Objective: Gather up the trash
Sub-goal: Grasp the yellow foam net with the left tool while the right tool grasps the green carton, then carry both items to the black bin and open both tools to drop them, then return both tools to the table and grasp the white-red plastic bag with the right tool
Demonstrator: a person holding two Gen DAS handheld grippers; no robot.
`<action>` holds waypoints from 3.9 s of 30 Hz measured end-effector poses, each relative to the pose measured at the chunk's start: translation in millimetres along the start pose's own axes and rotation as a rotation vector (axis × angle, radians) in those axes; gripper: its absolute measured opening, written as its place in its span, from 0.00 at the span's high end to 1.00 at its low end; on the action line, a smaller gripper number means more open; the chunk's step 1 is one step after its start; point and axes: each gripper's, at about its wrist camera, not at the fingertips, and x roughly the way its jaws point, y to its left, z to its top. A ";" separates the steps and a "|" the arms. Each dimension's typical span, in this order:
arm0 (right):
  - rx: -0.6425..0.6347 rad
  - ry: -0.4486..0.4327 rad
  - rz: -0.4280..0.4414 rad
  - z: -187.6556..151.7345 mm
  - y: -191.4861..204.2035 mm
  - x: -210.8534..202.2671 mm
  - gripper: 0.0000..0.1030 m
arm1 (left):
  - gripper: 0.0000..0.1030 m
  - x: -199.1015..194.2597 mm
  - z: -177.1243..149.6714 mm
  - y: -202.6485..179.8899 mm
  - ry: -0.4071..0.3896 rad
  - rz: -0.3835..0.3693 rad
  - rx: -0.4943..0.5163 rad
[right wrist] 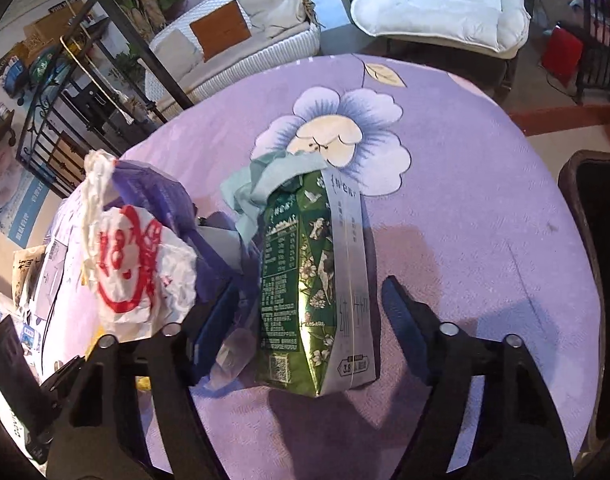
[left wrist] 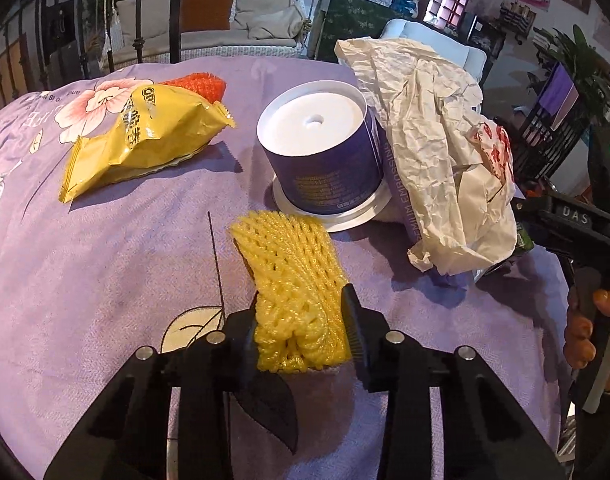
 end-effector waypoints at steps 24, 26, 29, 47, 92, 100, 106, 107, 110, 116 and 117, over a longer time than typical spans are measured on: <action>0.047 -0.144 0.011 -61.0 -27.7 -76.5 0.43 | 0.82 -43.6 -18.9 -23.3 -0.114 -0.085 0.021; 0.045 -0.169 0.005 -67.2 -31.4 -85.9 0.43 | 0.82 -48.9 -20.6 -30.0 -0.128 -0.106 0.033; 0.059 -0.218 0.013 -80.1 -42.2 -103.4 0.43 | 0.82 -56.0 -21.4 -42.5 -0.146 -0.144 0.056; 0.156 -0.426 -0.190 -102.1 -141.1 -184.2 0.43 | 0.82 -45.6 -19.2 -162.6 -0.128 -0.371 0.252; 0.432 -0.535 -0.465 -189.9 -249.4 -244.6 0.23 | 0.82 62.2 -3.4 -359.2 0.183 -0.541 0.470; 0.451 -0.545 -0.480 -207.7 -254.3 -253.7 0.20 | 0.42 77.2 -12.8 -381.0 0.211 -0.445 0.516; 0.481 -0.558 -0.491 -213.4 -262.2 -258.0 0.18 | 0.25 71.1 -13.7 -370.5 0.144 -0.430 0.537; 0.485 -0.560 -0.489 -214.2 -262.5 -258.2 0.17 | 0.23 69.3 -13.5 -368.5 0.134 -0.435 0.533; 0.484 -0.548 -0.493 -213.7 -261.3 -256.0 0.17 | 0.20 59.2 -13.7 -361.6 0.104 -0.457 0.530; 0.460 -0.552 -0.487 -206.3 -250.5 -256.9 0.17 | 0.17 25.0 -14.1 -345.7 -0.009 -0.461 0.522; 0.457 -0.554 -0.484 -204.6 -247.6 -257.1 0.17 | 0.17 18.8 -12.9 -338.2 -0.025 -0.468 0.506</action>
